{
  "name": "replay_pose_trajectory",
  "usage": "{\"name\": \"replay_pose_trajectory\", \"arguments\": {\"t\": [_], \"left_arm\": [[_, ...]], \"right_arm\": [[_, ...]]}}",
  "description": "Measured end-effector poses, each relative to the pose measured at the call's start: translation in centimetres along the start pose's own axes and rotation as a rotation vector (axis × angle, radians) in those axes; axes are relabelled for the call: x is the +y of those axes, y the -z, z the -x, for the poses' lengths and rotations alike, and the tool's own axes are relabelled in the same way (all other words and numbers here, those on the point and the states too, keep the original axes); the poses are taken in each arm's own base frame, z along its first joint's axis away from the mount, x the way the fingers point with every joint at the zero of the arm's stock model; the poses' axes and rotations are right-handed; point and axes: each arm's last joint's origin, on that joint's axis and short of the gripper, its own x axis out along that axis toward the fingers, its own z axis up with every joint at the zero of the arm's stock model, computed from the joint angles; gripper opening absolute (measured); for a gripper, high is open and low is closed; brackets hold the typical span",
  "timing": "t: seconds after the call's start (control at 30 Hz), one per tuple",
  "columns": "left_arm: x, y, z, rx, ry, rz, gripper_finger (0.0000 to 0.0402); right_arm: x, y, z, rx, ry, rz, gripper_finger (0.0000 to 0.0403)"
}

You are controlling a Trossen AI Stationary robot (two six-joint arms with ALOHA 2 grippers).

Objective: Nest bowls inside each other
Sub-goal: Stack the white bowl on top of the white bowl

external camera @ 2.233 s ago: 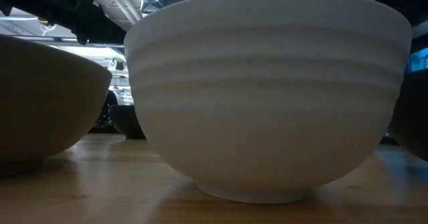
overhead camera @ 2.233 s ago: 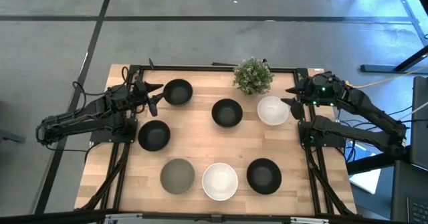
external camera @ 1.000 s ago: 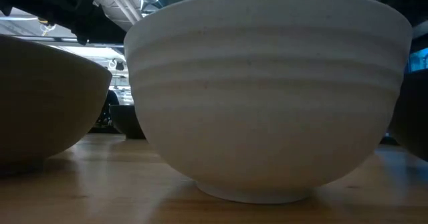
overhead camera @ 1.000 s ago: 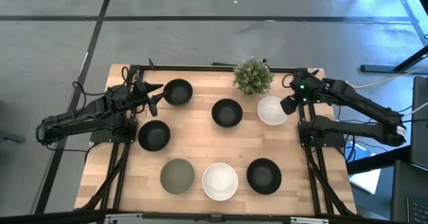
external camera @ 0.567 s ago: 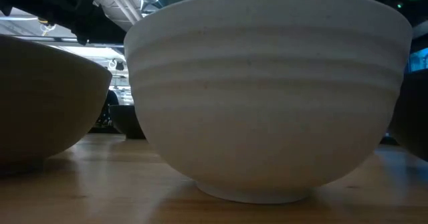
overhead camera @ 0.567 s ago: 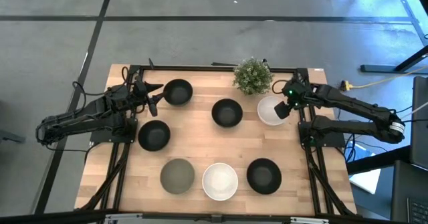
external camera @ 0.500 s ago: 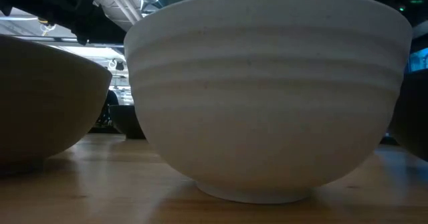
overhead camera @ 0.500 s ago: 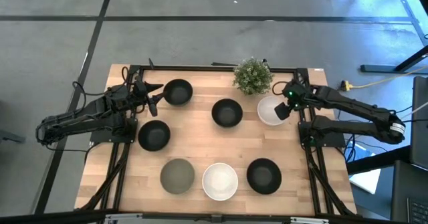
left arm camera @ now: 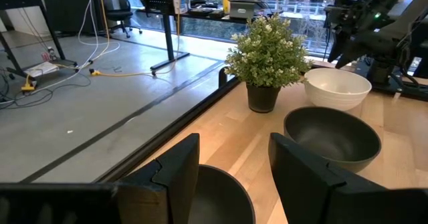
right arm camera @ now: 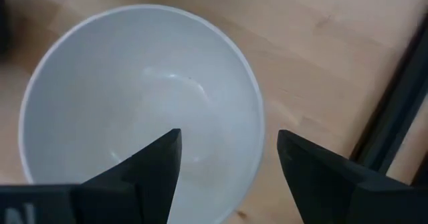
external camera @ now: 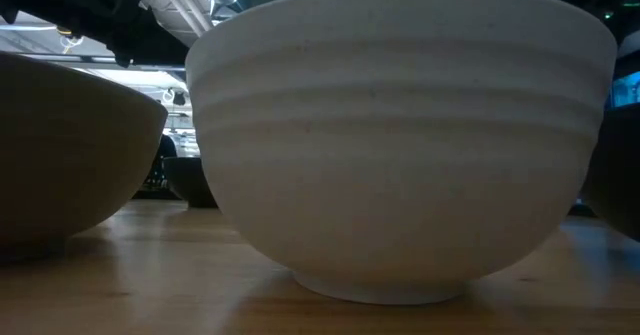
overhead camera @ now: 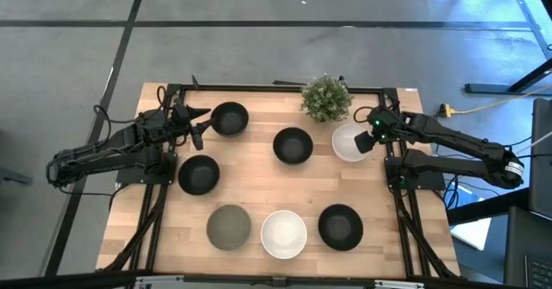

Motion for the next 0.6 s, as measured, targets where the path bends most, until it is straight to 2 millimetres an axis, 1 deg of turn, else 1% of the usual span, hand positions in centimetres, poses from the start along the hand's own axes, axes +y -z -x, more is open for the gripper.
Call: {"name": "replay_pose_trajectory", "arguments": {"t": [0.27, 0.5, 0.6], "left_arm": [[0.0, 0.0, 0.0, 0.0, 0.0, 0.0, 0.0174], [0.0, 0.0, 0.0, 0.0, -0.001, 0.0, 0.0174], [0.0, 0.0, 0.0, 0.0, -0.001, 0.0, 0.0174]], "right_arm": [[0.0, 0.1, -0.2, 0.016, 0.012, -0.029, 0.0248], [-0.5, 1.6, -2.3, 0.06, 0.038, -0.065, 0.0248], [-0.5, 1.8, -2.8, 0.057, 0.018, -0.079, 0.0241]]}}
